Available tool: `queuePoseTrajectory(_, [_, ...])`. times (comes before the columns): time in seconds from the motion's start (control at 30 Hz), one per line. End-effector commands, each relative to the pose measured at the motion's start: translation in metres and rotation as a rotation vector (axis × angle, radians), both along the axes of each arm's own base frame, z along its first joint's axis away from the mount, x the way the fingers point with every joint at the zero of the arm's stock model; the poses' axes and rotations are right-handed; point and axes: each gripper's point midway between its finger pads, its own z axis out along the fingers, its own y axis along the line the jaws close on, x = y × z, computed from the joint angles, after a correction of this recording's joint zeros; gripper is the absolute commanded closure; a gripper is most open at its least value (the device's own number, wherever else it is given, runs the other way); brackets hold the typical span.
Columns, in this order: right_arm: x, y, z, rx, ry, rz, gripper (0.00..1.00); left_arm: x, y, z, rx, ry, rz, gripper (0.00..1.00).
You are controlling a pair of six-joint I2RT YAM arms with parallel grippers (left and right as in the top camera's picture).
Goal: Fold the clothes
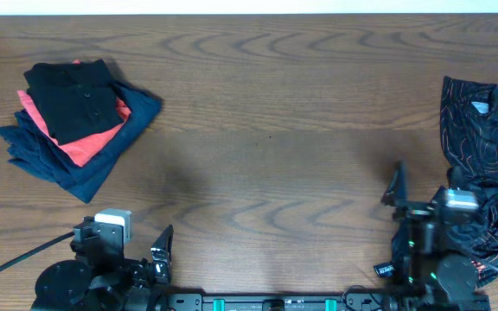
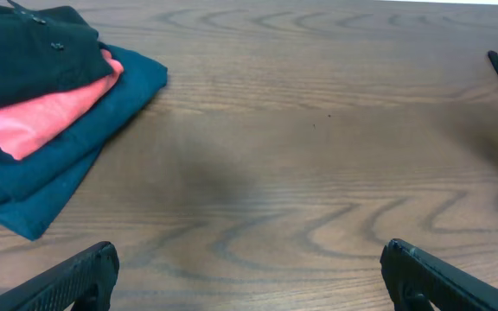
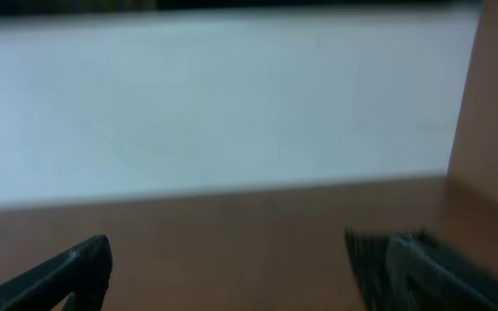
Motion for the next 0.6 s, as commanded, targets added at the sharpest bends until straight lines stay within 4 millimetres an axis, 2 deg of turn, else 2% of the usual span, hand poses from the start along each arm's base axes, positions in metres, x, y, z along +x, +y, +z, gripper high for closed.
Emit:
queuePoseTrajectory(0.0, [0.0054, -0.0011, -0.0574, -0.051, 0.164, -0.003, 0.01, 0.0004, 0.0017, -0.0009, 0.012, 0.000, 0.004, 0.02])
queuePoseTrajectory(0.57, [0.0067, -0.0005, -0.0617, -0.052, 0.184, 0.001, 0.01, 0.0005, 0.0017, -0.0008, 0.012, 0.000, 0.004, 0.02])
